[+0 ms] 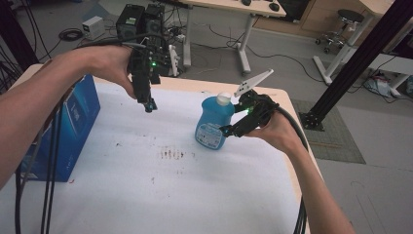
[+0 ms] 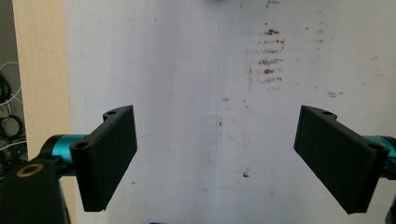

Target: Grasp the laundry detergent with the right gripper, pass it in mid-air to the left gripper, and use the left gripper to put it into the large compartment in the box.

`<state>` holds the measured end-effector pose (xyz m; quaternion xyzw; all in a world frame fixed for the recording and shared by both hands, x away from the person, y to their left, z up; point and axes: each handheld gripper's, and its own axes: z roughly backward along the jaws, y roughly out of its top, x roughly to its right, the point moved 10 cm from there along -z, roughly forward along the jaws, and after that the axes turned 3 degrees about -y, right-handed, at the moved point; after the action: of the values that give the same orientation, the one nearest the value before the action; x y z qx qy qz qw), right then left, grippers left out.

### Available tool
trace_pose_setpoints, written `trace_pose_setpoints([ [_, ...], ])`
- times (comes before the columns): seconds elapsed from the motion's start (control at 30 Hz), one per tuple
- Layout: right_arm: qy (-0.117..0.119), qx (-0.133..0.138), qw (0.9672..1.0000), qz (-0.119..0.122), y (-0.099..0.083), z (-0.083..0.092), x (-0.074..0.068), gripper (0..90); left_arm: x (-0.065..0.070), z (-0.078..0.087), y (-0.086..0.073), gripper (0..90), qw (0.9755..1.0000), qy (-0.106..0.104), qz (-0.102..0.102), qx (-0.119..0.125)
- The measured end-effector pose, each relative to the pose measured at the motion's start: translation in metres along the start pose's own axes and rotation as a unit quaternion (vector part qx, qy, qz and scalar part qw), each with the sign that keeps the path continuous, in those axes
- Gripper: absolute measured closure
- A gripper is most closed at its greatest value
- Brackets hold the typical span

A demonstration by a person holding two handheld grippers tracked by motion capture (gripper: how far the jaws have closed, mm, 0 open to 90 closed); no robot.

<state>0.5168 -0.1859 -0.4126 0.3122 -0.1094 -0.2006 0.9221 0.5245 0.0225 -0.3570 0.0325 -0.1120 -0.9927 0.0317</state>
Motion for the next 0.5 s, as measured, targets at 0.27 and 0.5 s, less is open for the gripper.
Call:
trace_pose_setpoints([
  [0.27, -0.009, 0.046, 0.9989, -0.005, 0.005, -0.015, -0.003, 12.1, 0.001, 0.001, 0.001, 13.4, 1.0000, 0.001, 0.001, 0.005],
  [0.5, -0.013, 0.072, 0.9972, -0.018, 0.007, -0.020, -0.003, 12.1, 0.001, 0.003, 0.001, 13.4, 1.0000, 0.004, -0.001, 0.006],
])
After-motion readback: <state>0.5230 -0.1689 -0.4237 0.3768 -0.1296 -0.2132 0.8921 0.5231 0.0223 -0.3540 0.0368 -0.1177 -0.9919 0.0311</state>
